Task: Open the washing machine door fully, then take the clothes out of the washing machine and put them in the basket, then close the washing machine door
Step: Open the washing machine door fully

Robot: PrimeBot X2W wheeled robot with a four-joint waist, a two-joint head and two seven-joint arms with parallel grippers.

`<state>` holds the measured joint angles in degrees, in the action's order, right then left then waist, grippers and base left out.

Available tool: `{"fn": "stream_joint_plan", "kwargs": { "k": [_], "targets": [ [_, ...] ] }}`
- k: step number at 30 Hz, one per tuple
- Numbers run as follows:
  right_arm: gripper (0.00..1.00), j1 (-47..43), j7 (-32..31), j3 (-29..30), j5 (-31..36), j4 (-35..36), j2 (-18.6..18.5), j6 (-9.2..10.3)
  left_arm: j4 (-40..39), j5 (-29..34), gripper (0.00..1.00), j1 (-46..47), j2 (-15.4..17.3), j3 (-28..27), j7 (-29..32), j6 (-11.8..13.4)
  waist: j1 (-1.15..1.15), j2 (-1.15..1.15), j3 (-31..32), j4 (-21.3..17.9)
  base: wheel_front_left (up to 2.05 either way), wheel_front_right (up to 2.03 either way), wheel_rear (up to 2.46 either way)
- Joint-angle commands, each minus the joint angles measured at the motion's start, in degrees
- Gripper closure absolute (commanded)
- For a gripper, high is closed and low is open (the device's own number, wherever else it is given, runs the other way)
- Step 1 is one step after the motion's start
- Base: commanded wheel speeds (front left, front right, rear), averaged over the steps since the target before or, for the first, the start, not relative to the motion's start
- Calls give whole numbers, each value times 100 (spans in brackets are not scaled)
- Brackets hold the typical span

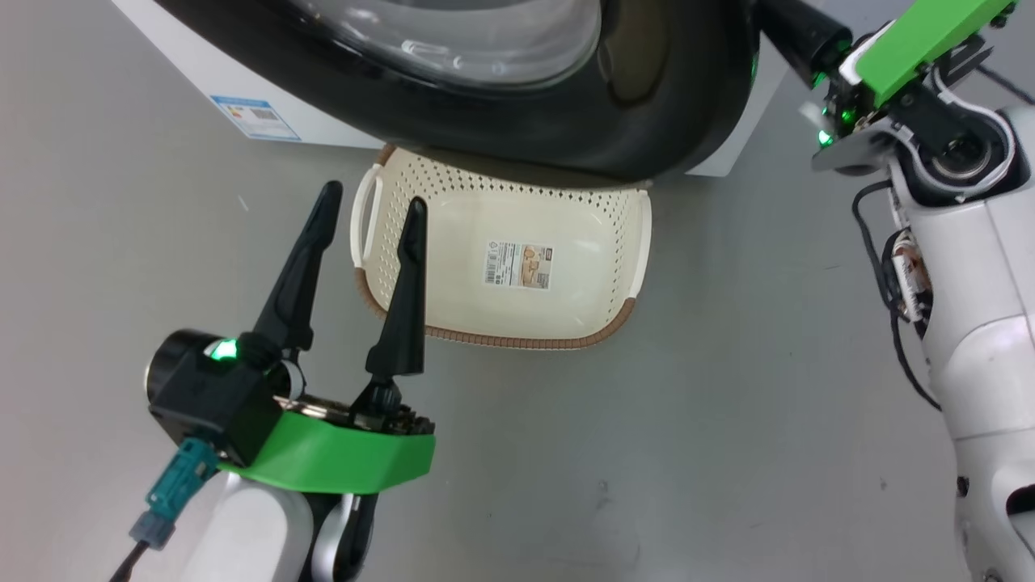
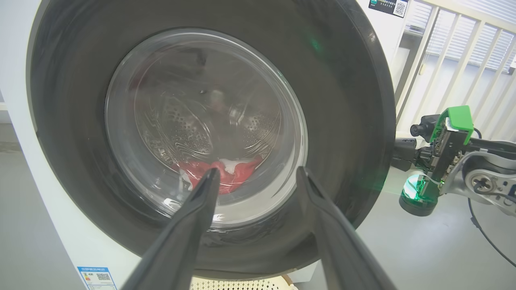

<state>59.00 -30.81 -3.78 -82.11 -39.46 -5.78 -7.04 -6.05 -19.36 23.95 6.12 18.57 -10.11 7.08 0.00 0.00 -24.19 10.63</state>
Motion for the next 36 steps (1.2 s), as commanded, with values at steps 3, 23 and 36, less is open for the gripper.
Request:
{"fn": "stream_joint_plan", "kwargs": {
  "k": [3, 23, 36],
  "targets": [
    [100, -235, -94, -242, -141, 288, 290, -45, -88, -68, 0, -160, 177, -232, 77, 81, 0, 0, 213, -21, 0, 0, 0],
    [100, -1304, -196, -515, -344, 731, 291, -45, -79, -176, 0, -652, 253, -256, 218, 302, 0, 0, 934, 337, 0, 0, 0],
    [100, -2266, -423, -346, -247, 1383, 197, -45, -115, -254, 0, -927, 269, -229, 236, 386, 0, 0, 1310, 857, 0, 0, 0]
  ]
}}
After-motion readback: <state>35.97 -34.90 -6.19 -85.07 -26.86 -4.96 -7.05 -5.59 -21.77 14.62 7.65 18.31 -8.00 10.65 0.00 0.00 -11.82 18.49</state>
